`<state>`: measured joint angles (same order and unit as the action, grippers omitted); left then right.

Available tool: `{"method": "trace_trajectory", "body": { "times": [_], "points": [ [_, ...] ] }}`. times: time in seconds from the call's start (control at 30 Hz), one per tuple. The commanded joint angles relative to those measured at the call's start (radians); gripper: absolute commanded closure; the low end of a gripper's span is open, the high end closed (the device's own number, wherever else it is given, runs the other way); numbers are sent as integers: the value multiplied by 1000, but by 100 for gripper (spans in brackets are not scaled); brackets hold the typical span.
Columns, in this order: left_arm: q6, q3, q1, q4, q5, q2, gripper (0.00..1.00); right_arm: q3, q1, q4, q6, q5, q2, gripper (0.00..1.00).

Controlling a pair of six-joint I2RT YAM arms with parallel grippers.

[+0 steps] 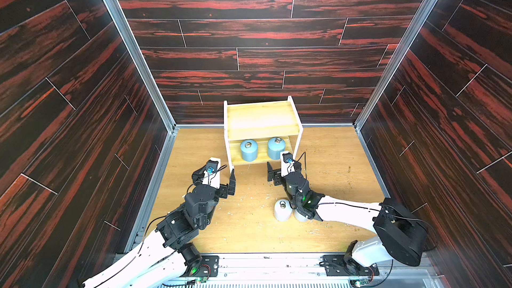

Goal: Remove the tea canisters from the shelf
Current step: Pick up the tea canister from the shelf.

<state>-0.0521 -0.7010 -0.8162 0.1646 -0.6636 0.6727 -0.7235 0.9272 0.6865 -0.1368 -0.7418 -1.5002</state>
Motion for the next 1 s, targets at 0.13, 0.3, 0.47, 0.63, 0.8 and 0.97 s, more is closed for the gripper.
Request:
{"method": "trace_trajectory", "body": {
  "times": [0.13,0.3,0.47,0.63,0.8,0.97],
  "points": [
    [17,5,8,8,-13,-2,0,-31,-19,68,17,1,-42,2],
    [25,6,8,4,-14,-1,0,-37,-40,91,21,21,-64,2],
    [26,6,9,2,-12,5,0,-53,-57,104,28,46,-87,2],
    [26,7,11,-2,-9,10,0,-54,-69,131,42,90,-106,2],
    [29,7,12,-3,-10,11,0,-62,-85,134,42,108,-124,2],
    [31,6,12,-4,-10,16,0,-73,-100,143,42,119,-141,2]
  ]
}}
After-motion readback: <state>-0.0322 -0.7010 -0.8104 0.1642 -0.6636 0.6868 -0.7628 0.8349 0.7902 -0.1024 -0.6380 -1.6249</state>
